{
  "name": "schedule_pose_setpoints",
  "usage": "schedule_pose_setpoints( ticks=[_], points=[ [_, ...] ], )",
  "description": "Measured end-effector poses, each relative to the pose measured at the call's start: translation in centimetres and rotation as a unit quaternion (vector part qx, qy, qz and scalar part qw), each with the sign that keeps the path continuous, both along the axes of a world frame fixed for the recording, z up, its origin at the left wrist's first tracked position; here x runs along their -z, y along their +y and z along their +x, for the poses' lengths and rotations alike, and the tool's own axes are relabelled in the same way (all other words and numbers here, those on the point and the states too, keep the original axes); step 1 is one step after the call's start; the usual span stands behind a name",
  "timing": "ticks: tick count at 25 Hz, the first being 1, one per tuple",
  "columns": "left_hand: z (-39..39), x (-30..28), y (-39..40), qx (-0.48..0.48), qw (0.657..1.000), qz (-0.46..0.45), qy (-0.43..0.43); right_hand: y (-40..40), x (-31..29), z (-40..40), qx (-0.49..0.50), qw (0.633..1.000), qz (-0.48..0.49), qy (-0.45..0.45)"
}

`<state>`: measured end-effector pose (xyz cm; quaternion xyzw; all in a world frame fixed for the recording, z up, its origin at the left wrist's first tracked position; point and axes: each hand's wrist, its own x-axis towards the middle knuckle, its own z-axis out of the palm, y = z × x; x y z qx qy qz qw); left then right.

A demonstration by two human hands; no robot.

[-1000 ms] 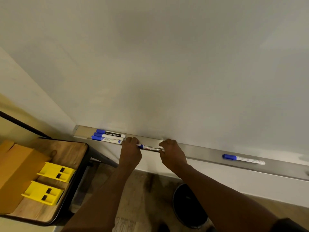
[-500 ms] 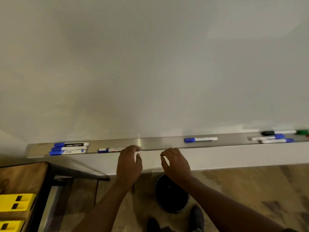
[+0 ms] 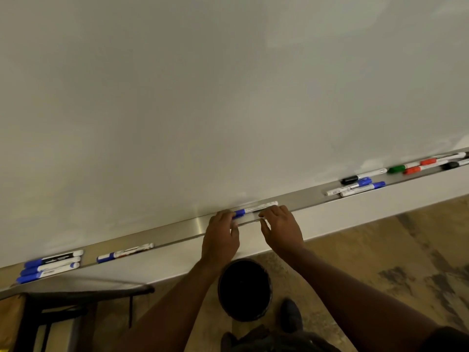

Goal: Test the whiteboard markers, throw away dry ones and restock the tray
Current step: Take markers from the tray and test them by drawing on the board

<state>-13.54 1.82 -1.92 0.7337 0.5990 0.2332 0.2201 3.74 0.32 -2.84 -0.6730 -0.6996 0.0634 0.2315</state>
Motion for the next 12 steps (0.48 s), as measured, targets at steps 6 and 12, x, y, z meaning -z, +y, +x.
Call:
schedule_pose_setpoints(
  ticks=[6,12],
  points=[
    [2.3,0.7,2.6,0.016,0.990,-0.010,0.139,3.4,0.5,1.7,-0.077,0.994,-0.017,-0.072],
    [3.2,1.2,2.8,-0.015,0.991,-0.034,0.126,4.7,1.1,2.1,-0.126,0.987,-0.056,-0.081]
  ],
)
